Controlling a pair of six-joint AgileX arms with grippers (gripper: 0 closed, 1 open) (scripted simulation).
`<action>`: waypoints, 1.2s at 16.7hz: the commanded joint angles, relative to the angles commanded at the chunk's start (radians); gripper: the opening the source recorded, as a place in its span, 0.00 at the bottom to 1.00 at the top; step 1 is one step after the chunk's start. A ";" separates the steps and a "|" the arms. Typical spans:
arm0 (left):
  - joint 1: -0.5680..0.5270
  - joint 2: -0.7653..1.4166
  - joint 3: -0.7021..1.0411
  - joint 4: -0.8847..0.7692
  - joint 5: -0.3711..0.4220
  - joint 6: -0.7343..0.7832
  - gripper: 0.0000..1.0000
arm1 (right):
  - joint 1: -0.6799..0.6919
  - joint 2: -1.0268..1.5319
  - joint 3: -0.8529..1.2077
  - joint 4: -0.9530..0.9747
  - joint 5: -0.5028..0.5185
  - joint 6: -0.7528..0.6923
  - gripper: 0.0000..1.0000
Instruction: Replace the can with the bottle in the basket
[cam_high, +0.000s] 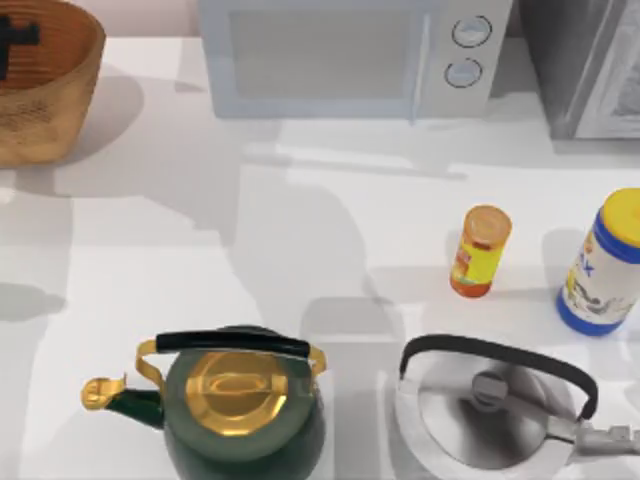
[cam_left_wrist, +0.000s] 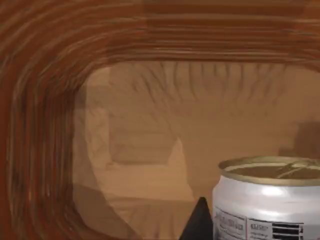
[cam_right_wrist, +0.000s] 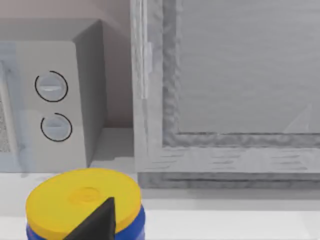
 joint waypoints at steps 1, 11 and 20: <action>-0.005 -0.091 -0.085 0.035 -0.004 -0.005 0.00 | 0.000 0.000 0.000 0.000 0.000 0.000 1.00; -0.071 -1.382 -1.175 0.542 -0.051 -0.066 0.00 | 0.000 0.000 0.000 0.000 0.000 0.000 1.00; -0.125 -2.189 -1.973 0.877 -0.081 -0.125 0.00 | 0.000 0.000 0.000 0.000 0.000 0.000 1.00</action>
